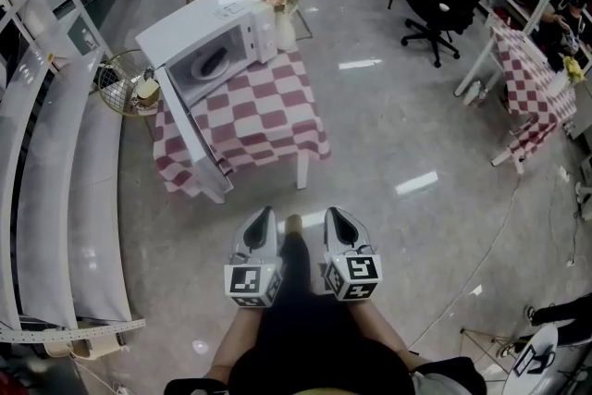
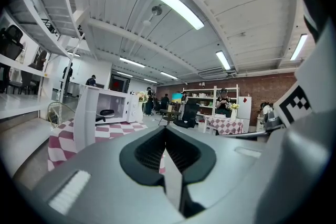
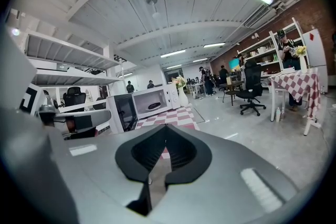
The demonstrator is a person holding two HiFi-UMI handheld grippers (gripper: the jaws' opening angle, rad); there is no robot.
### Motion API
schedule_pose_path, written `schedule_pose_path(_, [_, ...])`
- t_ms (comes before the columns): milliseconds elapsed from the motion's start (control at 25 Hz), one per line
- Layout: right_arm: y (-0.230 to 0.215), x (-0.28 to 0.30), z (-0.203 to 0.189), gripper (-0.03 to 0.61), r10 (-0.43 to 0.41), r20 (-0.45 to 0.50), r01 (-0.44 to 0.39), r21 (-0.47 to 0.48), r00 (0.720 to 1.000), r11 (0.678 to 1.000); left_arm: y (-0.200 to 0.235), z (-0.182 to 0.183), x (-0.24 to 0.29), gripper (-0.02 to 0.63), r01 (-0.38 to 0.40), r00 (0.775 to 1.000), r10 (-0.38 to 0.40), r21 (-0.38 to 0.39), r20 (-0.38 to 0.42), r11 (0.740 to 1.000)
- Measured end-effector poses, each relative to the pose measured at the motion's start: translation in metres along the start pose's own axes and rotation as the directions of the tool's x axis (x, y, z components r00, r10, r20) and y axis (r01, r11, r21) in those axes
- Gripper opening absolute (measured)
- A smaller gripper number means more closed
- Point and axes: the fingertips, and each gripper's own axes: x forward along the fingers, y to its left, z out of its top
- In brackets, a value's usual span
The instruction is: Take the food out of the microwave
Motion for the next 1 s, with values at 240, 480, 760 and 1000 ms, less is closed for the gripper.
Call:
schedule_pose_path(240, [-0.006, 0.015, 0.003, 0.002, -0.010, -0.008, 0.010, -0.003, 1.000, 1.000, 0.008, 0.000, 0.018, 0.009, 0.001, 1.000, -0.001, -0.011, 0.001, 1.000])
schedule_pose_path(480, [-0.013, 0.037, 0.010, 0.002, -0.009, -0.017, 0.009, -0.007, 1.000, 1.000, 0.015, 0.000, 0.042, 0.009, 0.001, 1.000, -0.001, -0.019, -0.006, 1.000])
schedule_pose_path(760, [-0.023, 0.065, 0.023, 0.001, -0.009, -0.018, 0.009, 0.004, 1.000, 1.000, 0.023, 0.003, 0.072, 0.009, 0.001, 1.000, -0.002, -0.025, -0.018, 1.000])
schedule_pose_path(1000, [-0.034, 0.091, 0.035, 0.000, -0.013, -0.020, 0.014, 0.026, 1.000, 1.000, 0.034, 0.009, 0.100, 0.009, -0.005, 1.000, 0.004, -0.021, -0.025, 1.000])
